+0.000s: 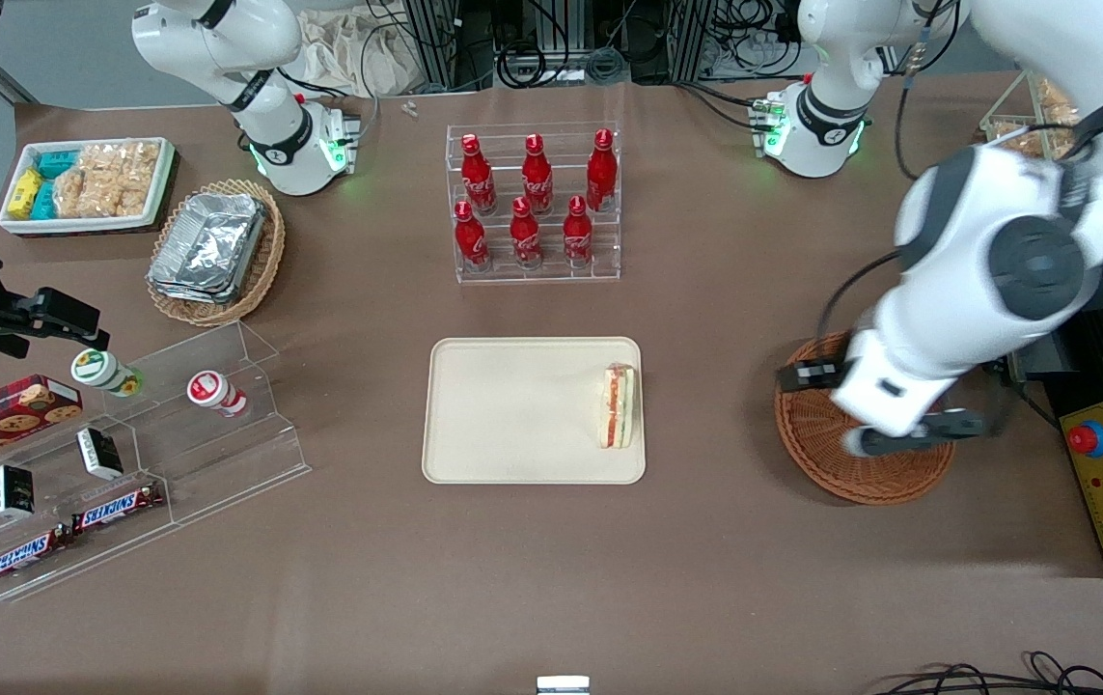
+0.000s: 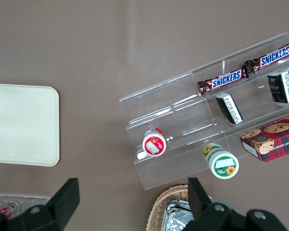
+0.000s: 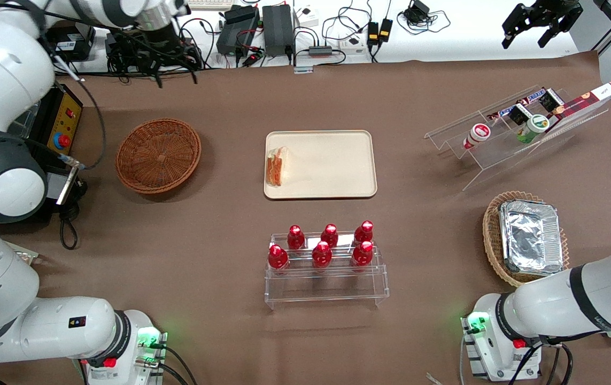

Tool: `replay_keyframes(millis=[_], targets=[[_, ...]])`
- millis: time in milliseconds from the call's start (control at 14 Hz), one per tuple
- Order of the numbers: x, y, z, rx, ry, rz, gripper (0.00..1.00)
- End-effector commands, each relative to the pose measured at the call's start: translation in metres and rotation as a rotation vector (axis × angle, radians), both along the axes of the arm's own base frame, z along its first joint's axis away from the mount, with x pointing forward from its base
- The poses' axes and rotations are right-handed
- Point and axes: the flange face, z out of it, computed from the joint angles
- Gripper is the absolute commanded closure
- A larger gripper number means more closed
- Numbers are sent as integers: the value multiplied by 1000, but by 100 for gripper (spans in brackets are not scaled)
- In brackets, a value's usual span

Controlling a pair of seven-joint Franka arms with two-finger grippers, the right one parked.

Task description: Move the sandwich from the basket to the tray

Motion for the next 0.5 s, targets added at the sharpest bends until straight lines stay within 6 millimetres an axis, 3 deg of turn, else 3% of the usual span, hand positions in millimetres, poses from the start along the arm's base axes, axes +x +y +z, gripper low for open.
replay_keyframes(millis=[0,214,357,429], targets=[[-29,49,12,5,-16,-109,0],[-52,72,7,31,-66,-230,0],[-64,106,5,47,-61,-317,0],[-64,112,6,45,-51,-356,0]])
